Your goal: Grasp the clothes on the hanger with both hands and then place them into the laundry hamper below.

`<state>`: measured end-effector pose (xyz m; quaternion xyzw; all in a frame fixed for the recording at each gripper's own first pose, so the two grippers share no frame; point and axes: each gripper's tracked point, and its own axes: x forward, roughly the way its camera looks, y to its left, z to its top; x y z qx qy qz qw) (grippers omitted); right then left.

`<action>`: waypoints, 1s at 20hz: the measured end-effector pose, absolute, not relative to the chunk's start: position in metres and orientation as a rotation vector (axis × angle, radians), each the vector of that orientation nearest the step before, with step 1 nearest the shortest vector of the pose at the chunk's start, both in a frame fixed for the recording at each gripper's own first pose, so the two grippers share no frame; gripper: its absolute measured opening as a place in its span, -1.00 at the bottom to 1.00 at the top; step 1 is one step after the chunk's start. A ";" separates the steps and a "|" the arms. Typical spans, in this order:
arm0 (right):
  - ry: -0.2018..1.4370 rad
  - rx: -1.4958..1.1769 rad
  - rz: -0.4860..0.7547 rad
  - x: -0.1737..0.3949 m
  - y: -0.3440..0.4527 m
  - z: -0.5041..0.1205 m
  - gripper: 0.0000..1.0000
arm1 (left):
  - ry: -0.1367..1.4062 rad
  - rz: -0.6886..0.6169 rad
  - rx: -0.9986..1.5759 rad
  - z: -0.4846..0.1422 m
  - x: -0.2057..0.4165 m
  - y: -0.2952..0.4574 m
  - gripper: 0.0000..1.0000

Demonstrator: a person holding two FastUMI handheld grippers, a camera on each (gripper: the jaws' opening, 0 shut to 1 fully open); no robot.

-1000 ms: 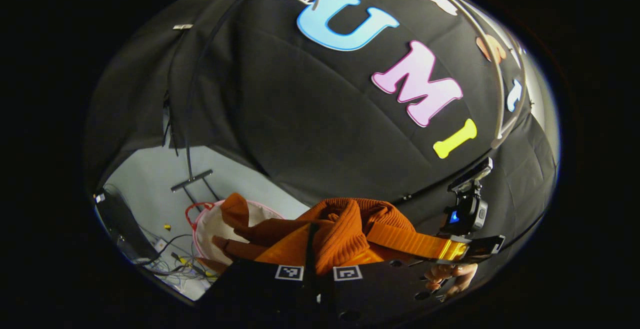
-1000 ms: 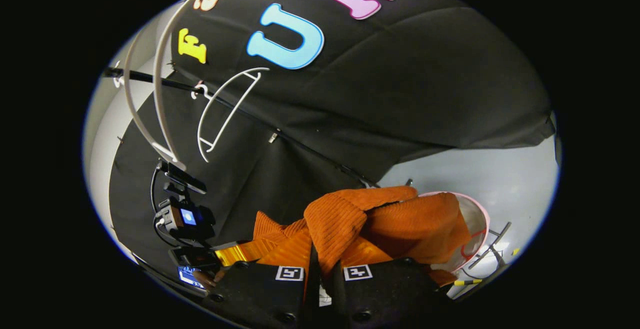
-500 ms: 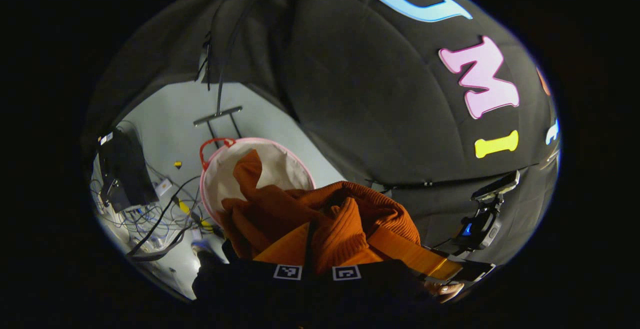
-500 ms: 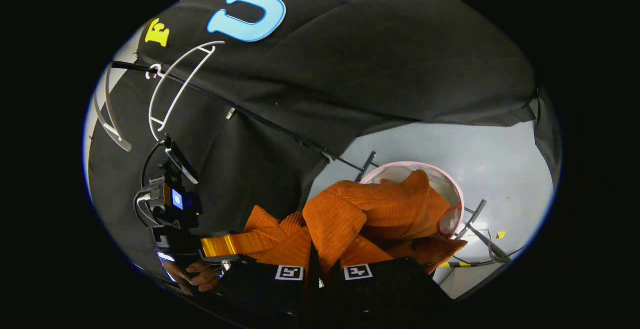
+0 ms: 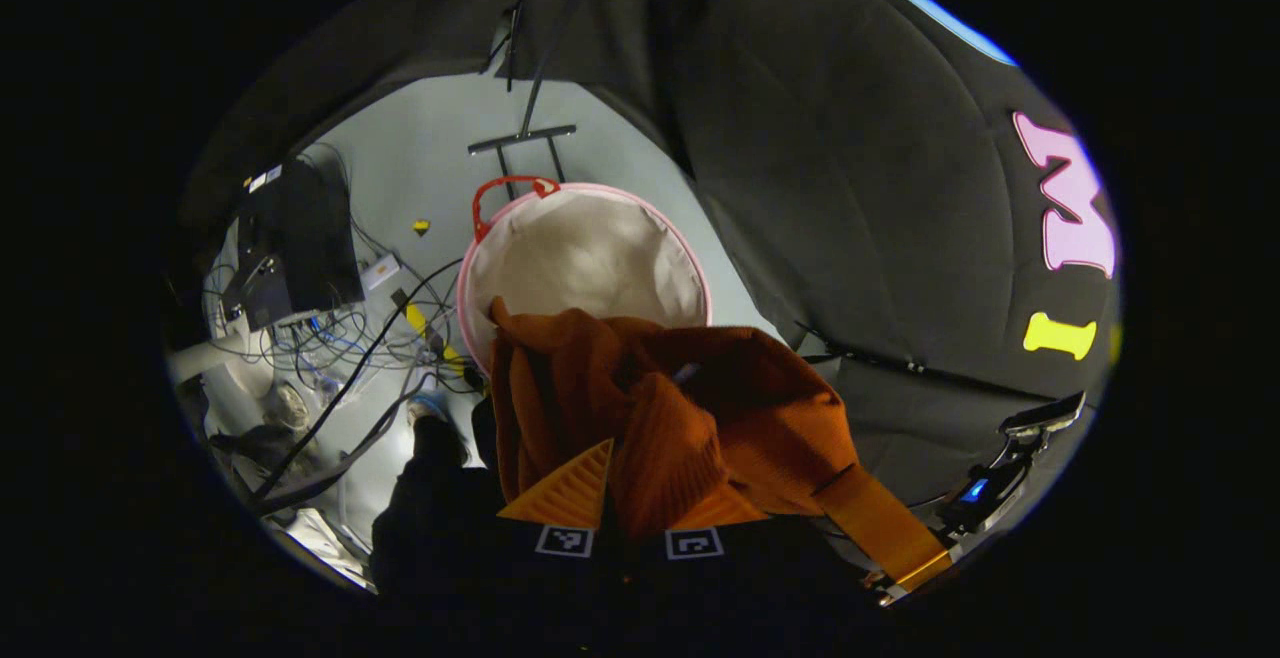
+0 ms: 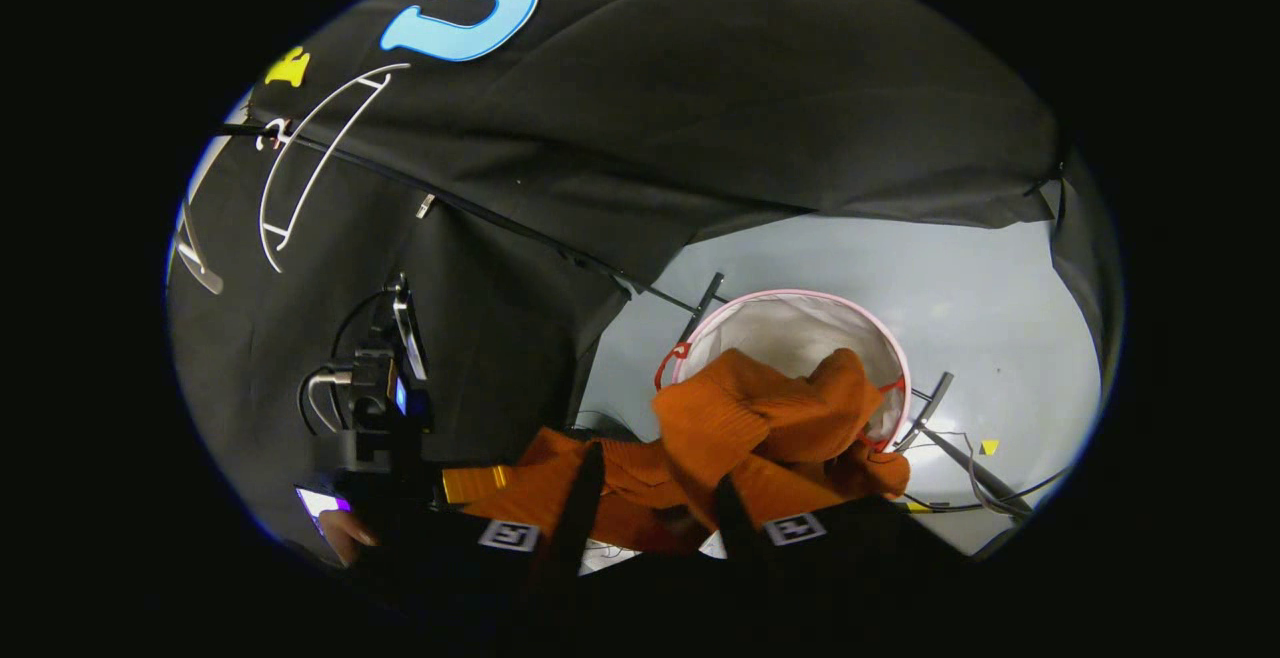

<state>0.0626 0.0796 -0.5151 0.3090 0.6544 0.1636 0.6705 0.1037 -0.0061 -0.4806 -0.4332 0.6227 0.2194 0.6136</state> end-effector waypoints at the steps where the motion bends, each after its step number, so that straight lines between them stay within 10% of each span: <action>1: 1.482 0.668 0.359 0.059 0.074 -0.522 0.65 | 1.423 0.494 -1.030 -0.479 0.107 -0.010 -0.67; 6: 1.466 0.712 0.315 0.069 0.067 -0.520 0.98 | 1.383 0.512 -0.972 -0.483 0.110 0.006 0.69; 20: 1.263 0.766 0.329 0.055 0.081 -0.440 0.97 | 1.041 0.262 -0.953 -0.370 0.107 0.007 0.67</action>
